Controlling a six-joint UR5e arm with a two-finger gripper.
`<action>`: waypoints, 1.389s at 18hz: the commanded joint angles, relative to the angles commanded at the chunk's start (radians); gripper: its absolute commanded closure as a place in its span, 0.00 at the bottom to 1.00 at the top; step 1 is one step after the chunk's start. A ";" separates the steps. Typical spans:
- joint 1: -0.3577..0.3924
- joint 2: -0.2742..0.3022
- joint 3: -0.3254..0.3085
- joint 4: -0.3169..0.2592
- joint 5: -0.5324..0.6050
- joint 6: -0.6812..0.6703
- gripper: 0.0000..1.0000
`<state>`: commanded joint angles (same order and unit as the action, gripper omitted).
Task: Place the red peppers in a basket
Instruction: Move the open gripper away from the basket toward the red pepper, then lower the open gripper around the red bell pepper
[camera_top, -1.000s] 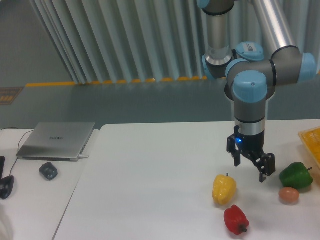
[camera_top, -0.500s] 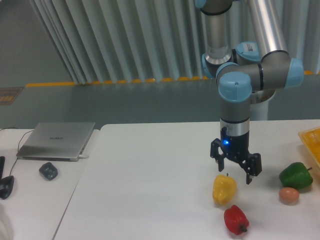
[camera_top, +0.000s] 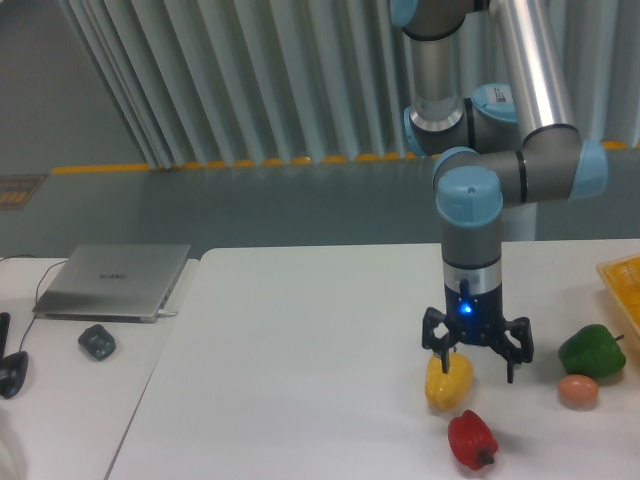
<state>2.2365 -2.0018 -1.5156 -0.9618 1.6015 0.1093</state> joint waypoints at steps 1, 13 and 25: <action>0.000 -0.003 0.003 0.000 0.000 -0.017 0.00; -0.051 -0.092 0.060 0.098 -0.002 -0.140 0.00; -0.051 -0.130 0.061 0.101 0.031 -0.194 0.00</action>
<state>2.1859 -2.1322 -1.4542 -0.8606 1.6322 -0.0844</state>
